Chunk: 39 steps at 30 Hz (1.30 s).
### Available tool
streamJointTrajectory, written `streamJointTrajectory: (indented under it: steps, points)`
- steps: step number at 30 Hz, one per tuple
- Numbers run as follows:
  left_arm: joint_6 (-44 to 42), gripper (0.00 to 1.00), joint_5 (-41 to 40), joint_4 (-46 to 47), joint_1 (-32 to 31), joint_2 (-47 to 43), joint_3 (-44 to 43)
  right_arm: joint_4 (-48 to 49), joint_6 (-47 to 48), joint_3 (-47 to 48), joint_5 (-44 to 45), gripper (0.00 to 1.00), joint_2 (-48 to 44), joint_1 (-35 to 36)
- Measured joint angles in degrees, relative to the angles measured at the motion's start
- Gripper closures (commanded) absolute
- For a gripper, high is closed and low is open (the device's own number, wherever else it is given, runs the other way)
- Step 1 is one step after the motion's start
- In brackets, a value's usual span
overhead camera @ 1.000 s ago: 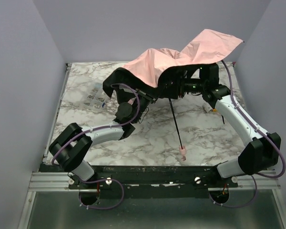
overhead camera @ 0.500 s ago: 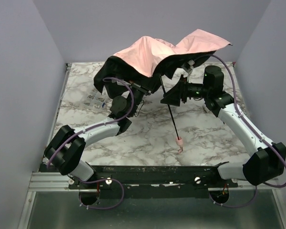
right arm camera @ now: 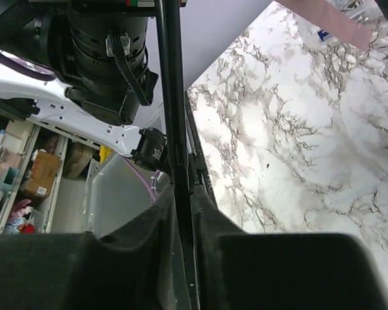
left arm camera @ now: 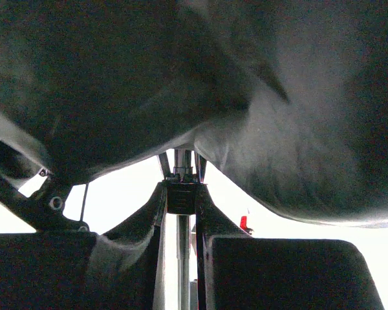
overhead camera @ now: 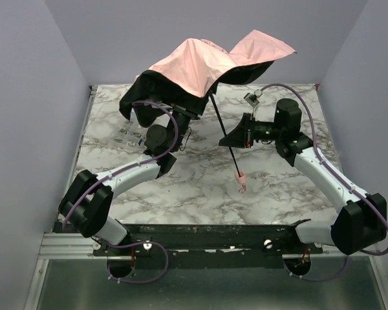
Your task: Put away the umbrella
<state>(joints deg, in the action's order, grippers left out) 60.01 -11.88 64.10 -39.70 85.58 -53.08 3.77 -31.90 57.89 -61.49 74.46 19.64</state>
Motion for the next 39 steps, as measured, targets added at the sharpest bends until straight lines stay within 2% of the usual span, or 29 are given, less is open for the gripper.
streamJointTrajectory:
  steps: [1,8,13,15,20,23,24,29,33,34,37,39]
  points:
    - [-0.2,1.00,0.1,0.1,0.2,-0.1,0.0,0.2,-0.3,0.0,-0.1,0.99,0.0,0.0]
    - [0.6,1.00,5.0,0.3,1.7,-0.2,0.0,-1.6,1.5,1.7,-0.5,1.00,0.5,-0.7]
    - [2.8,1.00,12.0,-0.2,2.2,-0.3,0.1,-5.7,4.7,8.5,-1.4,1.00,4.2,-1.7]
    - [3.3,1.00,12.3,-0.2,2.1,-0.3,0.2,-8.8,6.6,11.3,-2.5,1.00,5.7,-1.9]
    - [3.5,1.00,10.4,1.2,1.4,-1.2,2.3,-14.1,10.6,16.7,-4.3,1.00,9.3,-1.8]
    - [4.1,1.00,11.4,1.0,-3.2,-0.7,6.0,-13.7,10.6,20.9,-1.9,1.00,10.9,-2.2]
    - [4.8,1.00,8.9,3.1,-5.2,0.4,6.8,-15.4,10.4,21.4,-2.2,1.00,10.9,-2.6]
    - [7.9,1.00,3.6,9.6,-7.1,5.2,7.0,-17.2,9.4,21.4,-2.0,1.00,11.3,-3.3]
    - [8.9,1.00,1.9,11.9,-7.8,7.4,6.9,-17.7,9.5,20.4,-1.7,0.99,11.3,-3.9]
    - [8.9,0.93,1.7,11.7,-7.9,7.4,7.0,-17.6,9.6,20.0,-1.7,1.00,11.3,-4.0]
    - [8.7,0.63,1.8,11.5,-8.1,7.2,7.7,-17.4,10.4,18.4,-1.2,1.00,10.4,-4.0]
    - [8.5,0.49,1.9,11.4,-8.3,6.4,9.0,-17.4,11.1,17.3,-1.0,1.00,9.7,-4.0]
